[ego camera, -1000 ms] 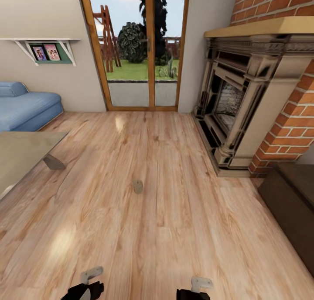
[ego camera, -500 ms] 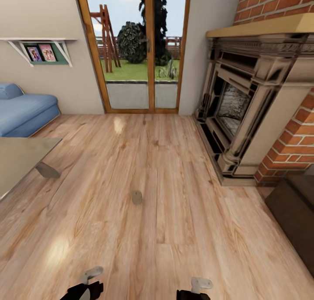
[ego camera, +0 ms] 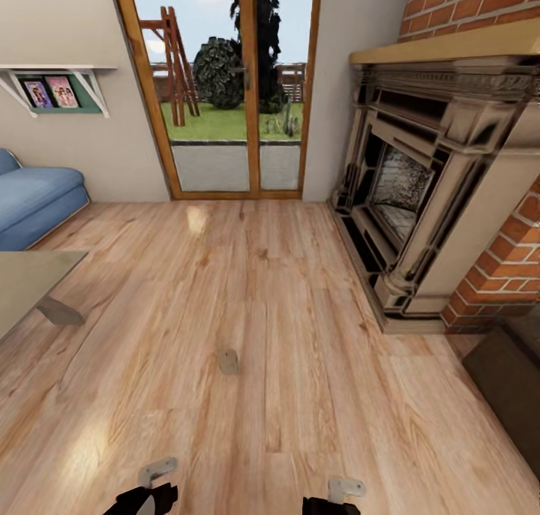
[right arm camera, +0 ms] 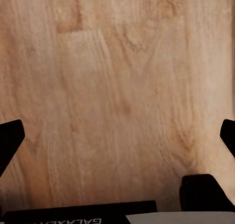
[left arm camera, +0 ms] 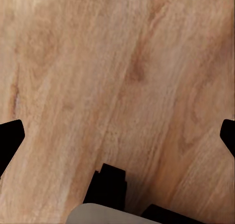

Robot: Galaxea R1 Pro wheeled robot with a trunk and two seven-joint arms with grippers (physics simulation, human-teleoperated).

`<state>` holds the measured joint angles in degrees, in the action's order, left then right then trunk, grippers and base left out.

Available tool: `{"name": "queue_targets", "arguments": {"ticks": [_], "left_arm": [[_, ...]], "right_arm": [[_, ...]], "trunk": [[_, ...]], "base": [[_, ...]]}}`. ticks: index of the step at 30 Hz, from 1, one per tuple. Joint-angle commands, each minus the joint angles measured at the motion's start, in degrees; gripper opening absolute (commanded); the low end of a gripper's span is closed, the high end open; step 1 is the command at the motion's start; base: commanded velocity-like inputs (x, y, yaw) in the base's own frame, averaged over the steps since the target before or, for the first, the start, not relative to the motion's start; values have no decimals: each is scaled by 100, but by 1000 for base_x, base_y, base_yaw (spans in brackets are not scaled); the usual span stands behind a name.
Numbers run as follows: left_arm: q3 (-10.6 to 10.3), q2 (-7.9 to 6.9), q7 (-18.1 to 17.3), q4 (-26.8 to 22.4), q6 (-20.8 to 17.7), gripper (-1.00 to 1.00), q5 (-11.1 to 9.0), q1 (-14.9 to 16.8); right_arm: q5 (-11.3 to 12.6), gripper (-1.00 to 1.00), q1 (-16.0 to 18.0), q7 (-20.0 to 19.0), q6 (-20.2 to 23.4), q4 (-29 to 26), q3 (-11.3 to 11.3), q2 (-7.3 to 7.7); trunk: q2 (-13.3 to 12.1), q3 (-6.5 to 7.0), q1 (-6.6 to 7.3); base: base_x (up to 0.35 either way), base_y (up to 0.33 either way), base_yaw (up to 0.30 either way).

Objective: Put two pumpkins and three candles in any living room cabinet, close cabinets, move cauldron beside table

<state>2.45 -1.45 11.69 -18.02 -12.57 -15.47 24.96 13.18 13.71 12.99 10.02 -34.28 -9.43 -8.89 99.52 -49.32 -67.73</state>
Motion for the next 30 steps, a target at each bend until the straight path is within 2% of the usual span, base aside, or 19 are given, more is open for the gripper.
{"name": "queue_targets", "arguments": {"ticks": [1,13,23,30], "left_arm": [[0,1,0,0,0,100,0,0],[1,-3,0,0,0,100,0,0],[1,-4,0,0,0,100,0,0],[0,-4,0,0,2,100,0,0]], "right_arm": [[0,100,0,0,0,0,0,-2],[0,100,0,-6,0,1,2,-3],[9,100,0,-8,1,8,2,7],[9,100,0,-15,4,9,5,8]], "trunk": [[0,0,0],[0,0,0],[0,0,0],[0,0,0]], "base": [[330,45,-228],[260,91,-271],[18,116,-279],[0,20,-280]]}}
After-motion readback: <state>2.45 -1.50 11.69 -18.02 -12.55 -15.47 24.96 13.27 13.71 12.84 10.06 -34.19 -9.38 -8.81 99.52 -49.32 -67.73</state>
